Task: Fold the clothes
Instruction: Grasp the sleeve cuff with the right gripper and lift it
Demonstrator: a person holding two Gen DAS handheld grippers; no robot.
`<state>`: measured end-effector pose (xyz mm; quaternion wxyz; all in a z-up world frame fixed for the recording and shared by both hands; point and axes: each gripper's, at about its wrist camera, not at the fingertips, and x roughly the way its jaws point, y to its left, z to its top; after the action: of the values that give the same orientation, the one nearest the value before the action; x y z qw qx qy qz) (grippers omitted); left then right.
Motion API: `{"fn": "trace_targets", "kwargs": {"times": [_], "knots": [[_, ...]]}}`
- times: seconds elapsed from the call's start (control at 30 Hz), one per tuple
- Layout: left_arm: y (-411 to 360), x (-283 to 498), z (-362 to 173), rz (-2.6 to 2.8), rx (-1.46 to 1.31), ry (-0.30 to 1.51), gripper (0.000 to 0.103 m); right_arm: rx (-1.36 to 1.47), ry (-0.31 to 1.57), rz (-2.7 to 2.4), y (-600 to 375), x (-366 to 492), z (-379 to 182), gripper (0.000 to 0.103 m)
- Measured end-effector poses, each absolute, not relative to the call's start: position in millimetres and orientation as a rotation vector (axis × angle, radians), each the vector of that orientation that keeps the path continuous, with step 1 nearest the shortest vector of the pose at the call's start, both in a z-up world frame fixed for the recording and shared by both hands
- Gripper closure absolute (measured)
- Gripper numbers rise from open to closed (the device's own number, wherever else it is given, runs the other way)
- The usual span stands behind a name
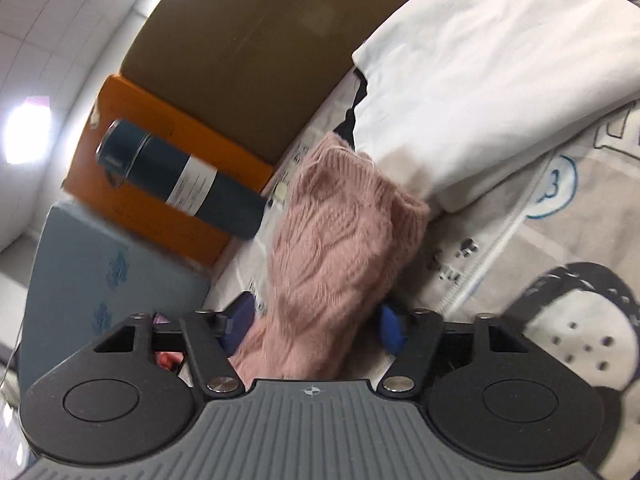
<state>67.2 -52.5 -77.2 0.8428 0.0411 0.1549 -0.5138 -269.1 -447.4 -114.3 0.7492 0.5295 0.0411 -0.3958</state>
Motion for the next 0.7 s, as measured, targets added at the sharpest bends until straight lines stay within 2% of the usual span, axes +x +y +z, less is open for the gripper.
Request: {"fn": "trace_targets", "kwargs": {"times": [0.13,0.5,0.7], "knots": [[-53,69,-80,-1.082,0.091,0.337,0.008,1.170,0.093,-0.857,-447,-267,-120,0.088],[-52,74,-84,-1.057,0.082,0.346,0.008,0.999,-0.056,-0.814,-411,-303,-71,0.092],[-45,77,-81,-1.020,0.059,0.325,0.008,0.761,0.085,-0.974,-409,-289,-65,0.092]]}}
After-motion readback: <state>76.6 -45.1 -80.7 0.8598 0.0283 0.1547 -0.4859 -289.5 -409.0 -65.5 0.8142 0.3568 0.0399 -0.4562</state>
